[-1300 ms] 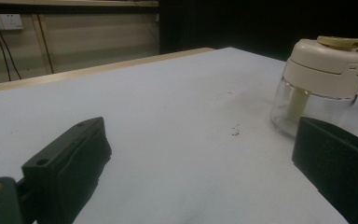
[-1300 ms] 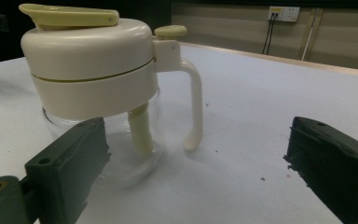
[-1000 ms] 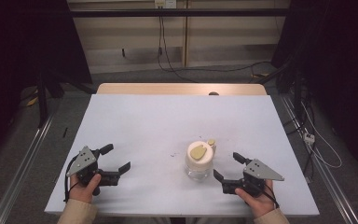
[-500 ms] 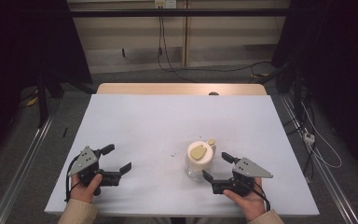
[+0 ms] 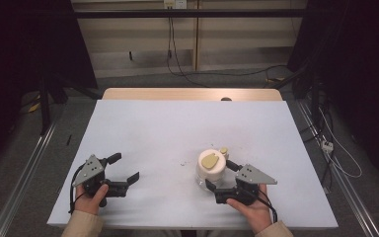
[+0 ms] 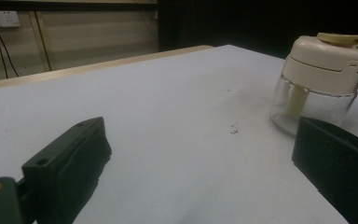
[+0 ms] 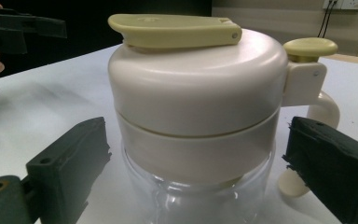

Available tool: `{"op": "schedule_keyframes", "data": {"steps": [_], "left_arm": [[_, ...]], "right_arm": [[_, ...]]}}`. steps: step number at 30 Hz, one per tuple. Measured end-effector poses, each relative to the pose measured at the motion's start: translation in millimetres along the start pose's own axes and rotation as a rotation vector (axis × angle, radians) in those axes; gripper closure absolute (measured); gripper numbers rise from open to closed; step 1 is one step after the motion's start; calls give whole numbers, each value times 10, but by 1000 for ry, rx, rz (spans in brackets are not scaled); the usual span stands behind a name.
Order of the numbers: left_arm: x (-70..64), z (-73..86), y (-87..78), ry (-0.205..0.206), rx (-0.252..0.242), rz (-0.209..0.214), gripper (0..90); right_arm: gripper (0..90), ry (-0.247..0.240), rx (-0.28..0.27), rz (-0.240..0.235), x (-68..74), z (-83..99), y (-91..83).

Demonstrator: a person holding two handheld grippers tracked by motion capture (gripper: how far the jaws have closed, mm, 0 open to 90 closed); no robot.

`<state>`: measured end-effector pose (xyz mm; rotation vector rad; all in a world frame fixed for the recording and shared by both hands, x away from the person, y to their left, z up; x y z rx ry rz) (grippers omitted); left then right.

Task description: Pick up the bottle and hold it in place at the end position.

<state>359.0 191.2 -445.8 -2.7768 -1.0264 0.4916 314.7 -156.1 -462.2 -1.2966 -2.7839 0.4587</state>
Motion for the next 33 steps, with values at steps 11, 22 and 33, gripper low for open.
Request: {"op": "schedule_keyframes", "data": {"steps": [11,22,33], "left_arm": [[-4,4,9,0,2,5,32],[-2,4,10,-1,1,6,32],[-2,4,12,-4,0,6,32]], "right_arm": [[50,12,3,-8,-9,-16,88],[42,6,11,-7,-4,-24,180],[36,19,14,-2,-3,-25,268]]}}
Point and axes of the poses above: each handheld gripper's, and its own axes: y roughly forward along the jaws, z roughly out of its underside, x roughly to its left, the point moved 5 cm from there along y, roughly forward along the jaws, and after that the axes turned 11 degrees about -y, right-handed, at the moved point
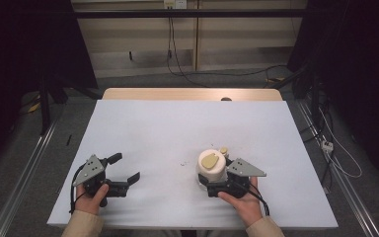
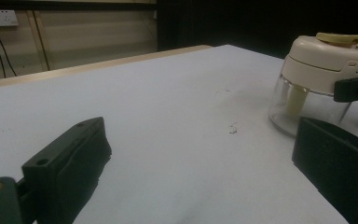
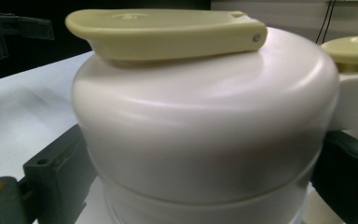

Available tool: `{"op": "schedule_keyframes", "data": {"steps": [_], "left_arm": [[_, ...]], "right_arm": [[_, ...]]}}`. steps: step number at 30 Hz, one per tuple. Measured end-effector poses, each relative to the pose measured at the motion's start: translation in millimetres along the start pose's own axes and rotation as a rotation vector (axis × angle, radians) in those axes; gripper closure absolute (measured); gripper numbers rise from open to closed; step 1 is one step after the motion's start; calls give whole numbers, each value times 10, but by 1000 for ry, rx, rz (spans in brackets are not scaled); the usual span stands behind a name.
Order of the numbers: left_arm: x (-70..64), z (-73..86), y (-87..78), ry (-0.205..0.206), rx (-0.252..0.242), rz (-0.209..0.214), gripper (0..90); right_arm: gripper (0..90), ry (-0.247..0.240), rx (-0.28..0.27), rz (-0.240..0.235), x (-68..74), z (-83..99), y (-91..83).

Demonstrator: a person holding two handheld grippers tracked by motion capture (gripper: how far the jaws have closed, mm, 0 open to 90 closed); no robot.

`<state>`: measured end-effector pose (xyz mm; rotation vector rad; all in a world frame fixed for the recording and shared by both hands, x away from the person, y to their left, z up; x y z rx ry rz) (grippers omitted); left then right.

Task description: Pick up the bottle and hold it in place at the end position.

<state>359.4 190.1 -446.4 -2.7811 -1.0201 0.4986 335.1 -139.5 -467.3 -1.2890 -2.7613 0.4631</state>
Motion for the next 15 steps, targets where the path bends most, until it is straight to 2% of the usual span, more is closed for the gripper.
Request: {"op": "schedule_keyframes", "data": {"steps": [15], "left_arm": [[1,5,5,-10,0,2,32]], "right_arm": [[38,11,7,12,7,-19,131]]}}
Point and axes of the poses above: each handheld gripper's, and its own axes: y roughly forward along the jaws, z roughly out of its underside, x roughly to its left, the point moved 5 cm from there along y, roughly forward along the jaws, and after that the axes turned 11 degrees about -y, right-handed, at the moved point
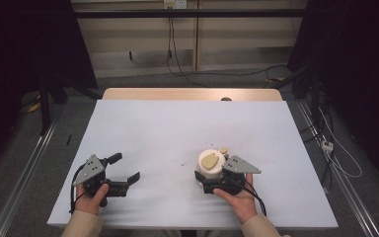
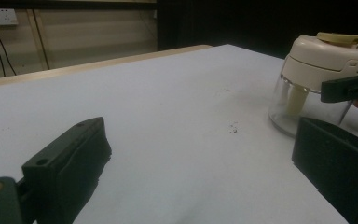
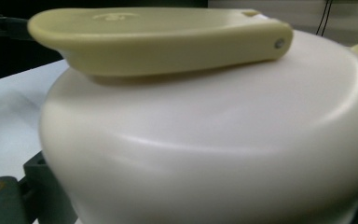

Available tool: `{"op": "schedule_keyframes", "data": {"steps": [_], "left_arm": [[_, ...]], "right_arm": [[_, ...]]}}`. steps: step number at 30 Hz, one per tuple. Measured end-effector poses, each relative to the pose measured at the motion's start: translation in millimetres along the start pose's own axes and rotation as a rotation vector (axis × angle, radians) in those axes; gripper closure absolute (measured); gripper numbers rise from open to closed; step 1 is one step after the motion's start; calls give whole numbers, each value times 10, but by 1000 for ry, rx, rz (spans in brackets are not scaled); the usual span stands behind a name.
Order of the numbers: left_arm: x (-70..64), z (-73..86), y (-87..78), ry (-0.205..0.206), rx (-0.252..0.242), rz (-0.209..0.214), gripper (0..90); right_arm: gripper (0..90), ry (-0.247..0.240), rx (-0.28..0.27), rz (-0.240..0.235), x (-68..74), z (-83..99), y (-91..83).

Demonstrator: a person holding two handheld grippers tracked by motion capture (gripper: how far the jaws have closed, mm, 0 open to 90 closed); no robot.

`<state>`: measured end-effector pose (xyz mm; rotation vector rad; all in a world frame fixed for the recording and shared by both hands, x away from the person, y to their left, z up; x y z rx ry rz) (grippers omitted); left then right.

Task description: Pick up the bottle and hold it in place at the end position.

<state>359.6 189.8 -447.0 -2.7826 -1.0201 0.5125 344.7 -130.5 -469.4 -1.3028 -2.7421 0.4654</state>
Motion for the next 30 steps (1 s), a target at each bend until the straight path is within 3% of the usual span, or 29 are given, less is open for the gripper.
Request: {"op": "schedule_keyframes", "data": {"steps": [30], "left_arm": [[11,-4,-2,4,-7,-1,32]], "right_arm": [[67,-1,-14,-9,-81,-49,6]]}}
Point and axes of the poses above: each handheld gripper's, and its own axes: y roughly forward along the jaws, z roughly out of its underside, x roughly to its left, the point moved 5 cm from there along y, roughly forward along the jaws, and after that the axes turned 11 degrees about -y, right-handed, at the moved point
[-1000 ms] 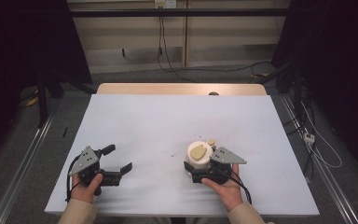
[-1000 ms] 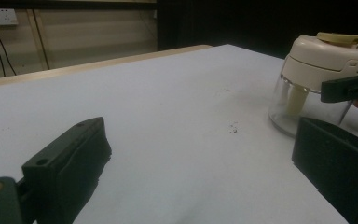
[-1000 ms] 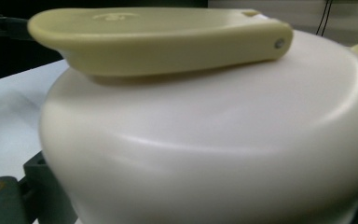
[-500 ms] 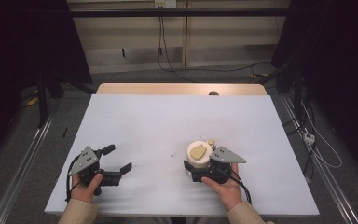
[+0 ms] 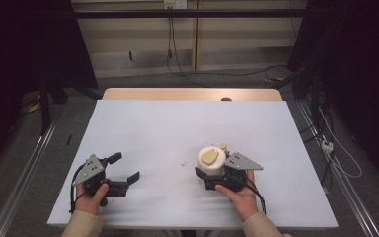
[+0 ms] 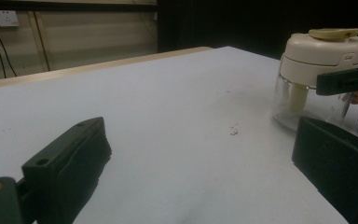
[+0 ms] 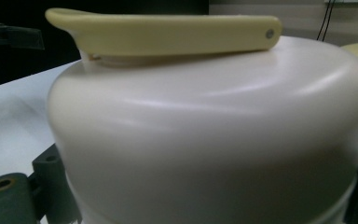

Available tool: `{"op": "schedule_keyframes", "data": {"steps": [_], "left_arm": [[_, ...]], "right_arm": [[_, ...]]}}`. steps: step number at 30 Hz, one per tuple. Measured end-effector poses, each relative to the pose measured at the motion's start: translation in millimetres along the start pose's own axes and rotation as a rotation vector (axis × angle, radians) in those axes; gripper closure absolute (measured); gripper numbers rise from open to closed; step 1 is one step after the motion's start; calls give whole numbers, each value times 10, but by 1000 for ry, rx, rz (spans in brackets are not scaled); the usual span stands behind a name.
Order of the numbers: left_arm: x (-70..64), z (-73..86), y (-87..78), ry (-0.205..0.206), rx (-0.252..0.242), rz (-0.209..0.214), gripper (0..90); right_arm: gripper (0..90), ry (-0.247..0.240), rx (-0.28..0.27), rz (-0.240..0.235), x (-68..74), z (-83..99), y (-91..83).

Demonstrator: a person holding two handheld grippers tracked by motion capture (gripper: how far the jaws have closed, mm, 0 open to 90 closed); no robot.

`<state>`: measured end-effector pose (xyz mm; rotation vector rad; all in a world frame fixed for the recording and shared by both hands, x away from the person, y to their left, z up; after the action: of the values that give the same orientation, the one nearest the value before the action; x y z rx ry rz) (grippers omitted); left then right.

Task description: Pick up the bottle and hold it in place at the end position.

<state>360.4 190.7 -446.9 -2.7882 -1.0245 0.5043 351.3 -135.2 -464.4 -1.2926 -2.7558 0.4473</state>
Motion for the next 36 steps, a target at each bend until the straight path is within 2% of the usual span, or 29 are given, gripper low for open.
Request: {"op": "schedule_keyframes", "data": {"steps": [14,22,36], "left_arm": [[1,4,2,1,1,4,32],[-2,4,-1,-7,-3,3,32],[1,9,1,-6,-1,3,32]], "right_arm": [[67,-2,-31,-7,-24,-110,92],[67,1,-45,-8,-40,-191,232],[67,1,-57,1,-82,-267,356]]}}
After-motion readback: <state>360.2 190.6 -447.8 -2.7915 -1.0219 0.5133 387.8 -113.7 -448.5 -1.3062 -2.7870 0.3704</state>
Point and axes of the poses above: each handheld gripper's, and its own axes: y roughly forward along the jaws, z roughly out of its underside, x roughly to its left, the point moved 5 cm from there along y, roughly forward along the jaws, and after that the axes turned 11 degrees about -y, right-handed, at the moved point
